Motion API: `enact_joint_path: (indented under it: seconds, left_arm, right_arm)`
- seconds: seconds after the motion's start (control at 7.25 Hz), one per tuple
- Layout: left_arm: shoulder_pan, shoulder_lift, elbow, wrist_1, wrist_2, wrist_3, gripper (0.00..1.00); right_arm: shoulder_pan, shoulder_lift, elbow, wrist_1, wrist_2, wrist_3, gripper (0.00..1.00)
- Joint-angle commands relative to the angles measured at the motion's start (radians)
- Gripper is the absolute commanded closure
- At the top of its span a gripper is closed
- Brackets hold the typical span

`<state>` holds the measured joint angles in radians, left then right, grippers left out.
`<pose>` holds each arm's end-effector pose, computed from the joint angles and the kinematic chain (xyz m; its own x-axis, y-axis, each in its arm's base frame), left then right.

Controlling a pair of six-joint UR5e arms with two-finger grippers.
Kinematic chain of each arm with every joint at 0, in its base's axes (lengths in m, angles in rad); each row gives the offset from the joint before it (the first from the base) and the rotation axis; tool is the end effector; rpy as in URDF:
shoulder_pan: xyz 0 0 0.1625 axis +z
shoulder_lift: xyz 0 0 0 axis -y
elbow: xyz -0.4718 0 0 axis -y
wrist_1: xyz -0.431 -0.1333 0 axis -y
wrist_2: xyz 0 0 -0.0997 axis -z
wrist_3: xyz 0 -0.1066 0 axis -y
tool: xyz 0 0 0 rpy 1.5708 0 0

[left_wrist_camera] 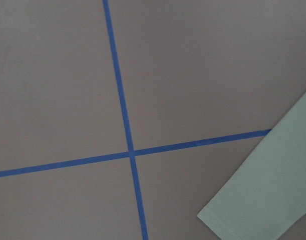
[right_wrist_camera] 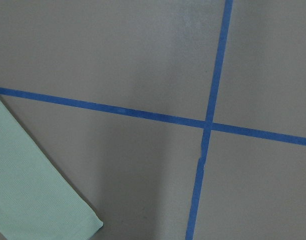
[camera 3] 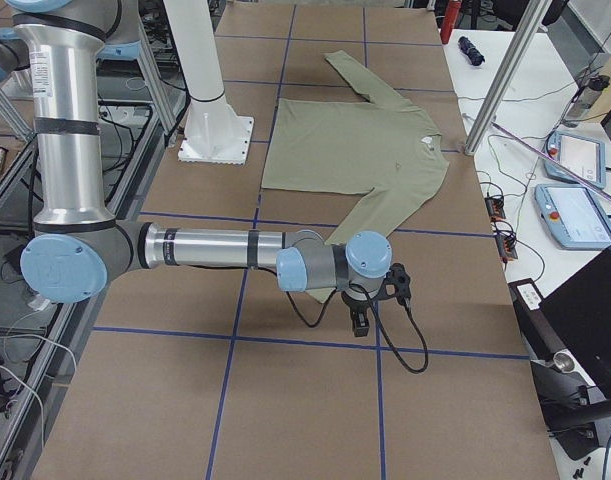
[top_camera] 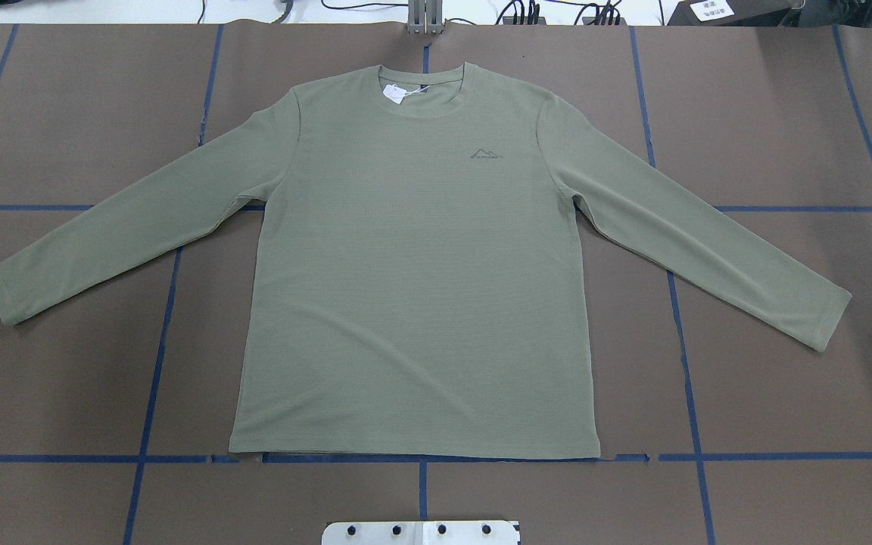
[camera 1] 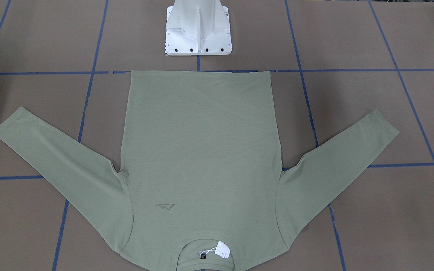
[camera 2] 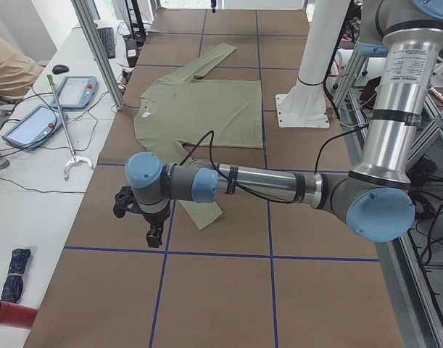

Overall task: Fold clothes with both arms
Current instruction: 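Move the right gripper in toward the sleeve nearest it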

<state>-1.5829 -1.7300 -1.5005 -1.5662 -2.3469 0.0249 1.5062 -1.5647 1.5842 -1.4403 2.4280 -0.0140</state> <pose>-0.0660 -0.6091 0.6575 0.7144 0.0751 -0.6957 -0.0057 0.9948 0.1016 0.0176 -0.5451 0.6800 0.6449 -0.1688 0.7454 0.0729 0.9844 0.1599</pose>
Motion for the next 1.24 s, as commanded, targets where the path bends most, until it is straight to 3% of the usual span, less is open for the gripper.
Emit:
enact_joint_path:
  seconds: [0.0,0.28,0.41,0.55,1.1]
  left_arm:
    - [-0.002,-0.002,0.043,-0.052,-0.058,0.001,0.00]
    - [-0.002,0.006,0.037,-0.080,-0.075,-0.003,0.00]
    - [-0.002,0.006,0.033,-0.078,-0.071,-0.005,0.00]
    - [-0.002,0.006,0.026,-0.078,-0.075,-0.011,0.00]
    - [0.000,0.003,-0.009,-0.083,-0.089,-0.011,0.00]
  right_arm:
    - [0.000,0.008,0.014,0.001,-0.010,0.002,0.00]
    - [0.000,-0.007,0.005,0.009,-0.007,-0.006,0.00]
    - [0.000,-0.015,0.005,0.108,-0.010,-0.017,0.00]
    - [-0.001,-0.021,-0.003,0.136,-0.003,-0.005,0.00]
    - [-0.056,-0.018,0.007,0.143,-0.003,0.009,0.00]
